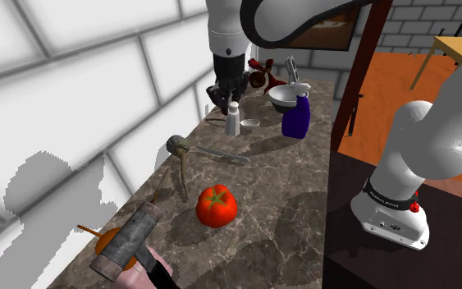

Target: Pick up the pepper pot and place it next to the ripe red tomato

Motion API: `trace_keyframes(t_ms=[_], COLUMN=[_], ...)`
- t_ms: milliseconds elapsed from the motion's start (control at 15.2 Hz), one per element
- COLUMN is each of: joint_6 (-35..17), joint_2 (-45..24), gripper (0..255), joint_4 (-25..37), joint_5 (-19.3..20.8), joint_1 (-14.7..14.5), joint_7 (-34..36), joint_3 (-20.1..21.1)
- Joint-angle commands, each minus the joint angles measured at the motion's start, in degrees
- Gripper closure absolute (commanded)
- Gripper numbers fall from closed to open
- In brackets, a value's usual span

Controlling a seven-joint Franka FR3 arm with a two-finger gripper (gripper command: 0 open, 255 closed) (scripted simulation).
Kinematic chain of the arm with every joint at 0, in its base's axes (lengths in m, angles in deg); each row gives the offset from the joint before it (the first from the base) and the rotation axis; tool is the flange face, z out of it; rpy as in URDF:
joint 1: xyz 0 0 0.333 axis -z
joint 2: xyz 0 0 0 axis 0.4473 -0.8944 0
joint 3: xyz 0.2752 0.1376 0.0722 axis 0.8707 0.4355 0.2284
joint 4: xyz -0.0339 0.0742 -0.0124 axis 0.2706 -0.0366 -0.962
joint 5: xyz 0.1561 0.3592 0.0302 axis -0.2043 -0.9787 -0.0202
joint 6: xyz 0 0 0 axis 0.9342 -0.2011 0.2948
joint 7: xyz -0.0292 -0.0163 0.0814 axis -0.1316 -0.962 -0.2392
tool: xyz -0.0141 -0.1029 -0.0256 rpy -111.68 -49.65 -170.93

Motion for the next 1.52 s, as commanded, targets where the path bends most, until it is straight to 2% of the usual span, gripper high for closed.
trace_keyframes(t_ms=[0, 1452], joint_6=[-1.3, -18.2], joint_2=[-0.2, -5.1], gripper=[255, 255], joint_4=[-1.1, -13.5], joint_5=[0.1, 2.5], joint_1=[-0.1, 0.3], joint_7=[0.5, 4.1], joint_3=[0.2, 0.9])
